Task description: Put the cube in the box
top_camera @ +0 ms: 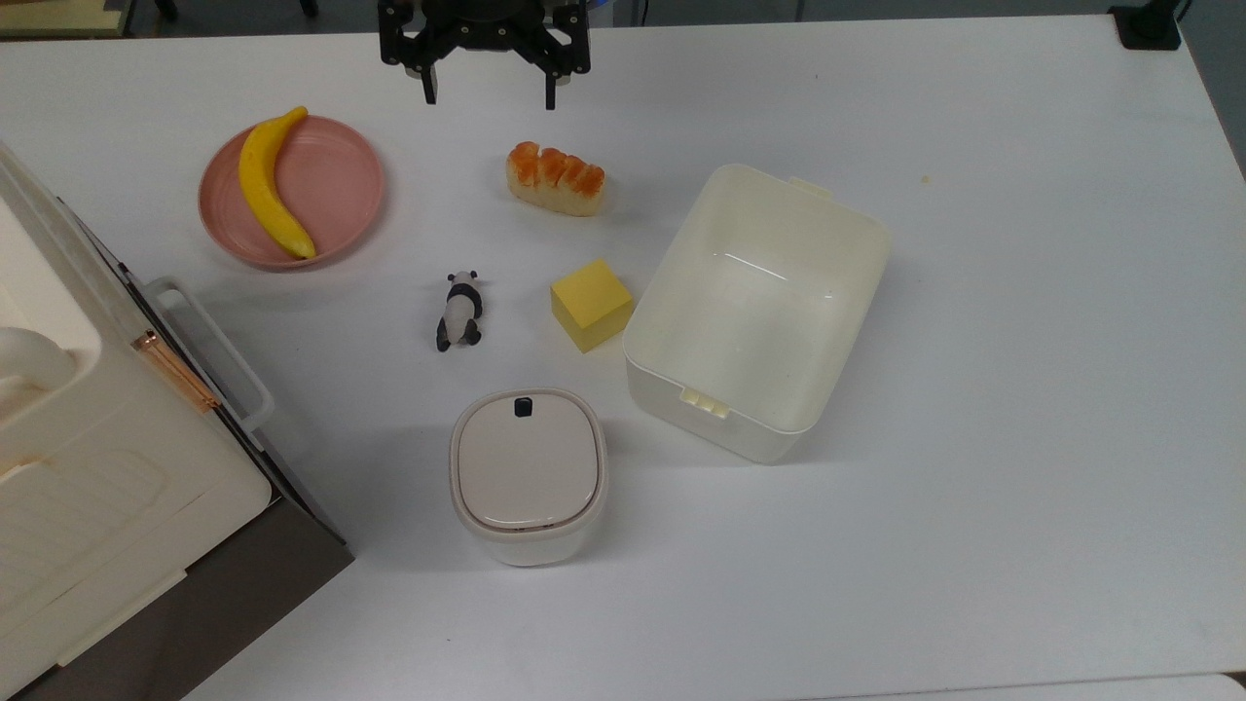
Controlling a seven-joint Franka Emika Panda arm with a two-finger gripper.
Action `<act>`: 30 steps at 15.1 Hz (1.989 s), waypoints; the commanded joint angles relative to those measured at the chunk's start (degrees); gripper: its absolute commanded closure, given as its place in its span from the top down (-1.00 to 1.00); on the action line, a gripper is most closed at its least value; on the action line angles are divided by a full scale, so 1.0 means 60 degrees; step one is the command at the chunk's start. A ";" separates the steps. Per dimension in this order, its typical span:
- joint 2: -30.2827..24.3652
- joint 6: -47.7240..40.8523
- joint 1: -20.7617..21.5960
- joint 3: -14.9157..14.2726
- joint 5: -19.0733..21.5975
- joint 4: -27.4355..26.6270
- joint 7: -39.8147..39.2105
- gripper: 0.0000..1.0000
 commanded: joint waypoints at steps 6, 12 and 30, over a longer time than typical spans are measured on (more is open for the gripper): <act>-0.0354 -0.0088 0.0066 0.0092 0.0052 -0.0509 0.0163 1.00; -0.0340 -0.0030 0.0081 0.0107 0.0052 -0.0567 0.0046 1.00; 0.0011 0.2431 0.0432 -0.0347 0.2088 -0.2530 -0.6208 1.00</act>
